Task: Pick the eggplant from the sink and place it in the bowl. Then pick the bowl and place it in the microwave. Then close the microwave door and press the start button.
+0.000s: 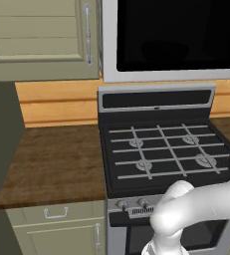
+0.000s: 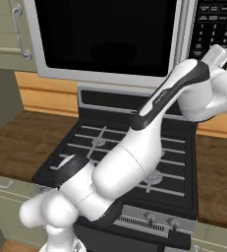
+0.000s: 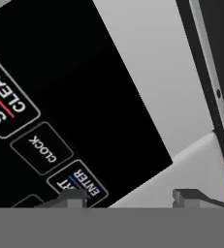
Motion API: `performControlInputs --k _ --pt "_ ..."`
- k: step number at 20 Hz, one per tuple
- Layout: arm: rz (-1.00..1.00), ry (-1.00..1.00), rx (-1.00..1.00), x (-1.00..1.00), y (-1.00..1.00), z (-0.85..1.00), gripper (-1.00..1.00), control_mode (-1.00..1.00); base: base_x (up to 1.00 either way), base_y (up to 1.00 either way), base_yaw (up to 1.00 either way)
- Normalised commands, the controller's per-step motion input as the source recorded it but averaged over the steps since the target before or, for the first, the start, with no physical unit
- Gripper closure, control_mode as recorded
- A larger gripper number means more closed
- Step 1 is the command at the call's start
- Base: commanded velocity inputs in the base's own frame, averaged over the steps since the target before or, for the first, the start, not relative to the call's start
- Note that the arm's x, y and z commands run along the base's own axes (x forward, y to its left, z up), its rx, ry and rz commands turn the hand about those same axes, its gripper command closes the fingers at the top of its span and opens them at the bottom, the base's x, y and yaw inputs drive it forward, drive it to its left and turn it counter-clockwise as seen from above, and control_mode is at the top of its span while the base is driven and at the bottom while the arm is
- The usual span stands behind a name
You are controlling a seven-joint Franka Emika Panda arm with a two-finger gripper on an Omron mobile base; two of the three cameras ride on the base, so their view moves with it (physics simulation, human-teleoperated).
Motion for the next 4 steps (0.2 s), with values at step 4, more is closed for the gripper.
performControlInputs --k 4 --pt "0.00 -0.20 0.00 -0.92 0.05 -0.38 -1.00 -1.00 0.00 0.00 0.00"
